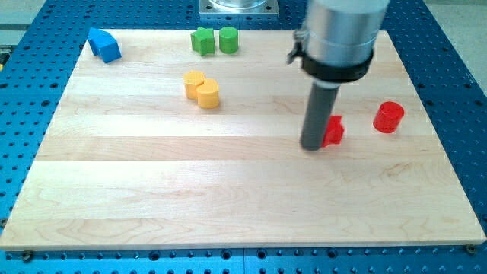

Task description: Push the green blocks into the yellow blocks

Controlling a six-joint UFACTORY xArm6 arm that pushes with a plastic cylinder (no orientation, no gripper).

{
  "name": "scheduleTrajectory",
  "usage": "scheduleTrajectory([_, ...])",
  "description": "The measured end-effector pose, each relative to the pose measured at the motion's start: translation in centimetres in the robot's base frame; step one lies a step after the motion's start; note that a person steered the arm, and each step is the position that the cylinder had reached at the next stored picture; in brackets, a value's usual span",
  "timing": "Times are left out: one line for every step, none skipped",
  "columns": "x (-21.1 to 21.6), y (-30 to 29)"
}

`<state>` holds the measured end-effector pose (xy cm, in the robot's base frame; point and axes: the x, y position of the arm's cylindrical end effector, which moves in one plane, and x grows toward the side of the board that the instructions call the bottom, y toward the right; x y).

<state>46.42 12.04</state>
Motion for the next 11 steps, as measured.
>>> scheduleTrajectory([-0.7, 2.5])
scheduleTrajectory([-1.4, 4.0])
scheduleTrajectory([-1.5, 7.0])
scheduleTrajectory([-1.6, -0.7])
scheduleTrajectory([-1.6, -5.5])
scheduleTrajectory([-1.6, -5.5])
scheduleTrajectory([-1.6, -5.5])
scheduleTrajectory([-4.5, -5.6])
scheduleTrajectory([-8.0, -5.7])
scheduleTrajectory([-10.1, -7.0])
scheduleTrajectory([-17.1, -5.5])
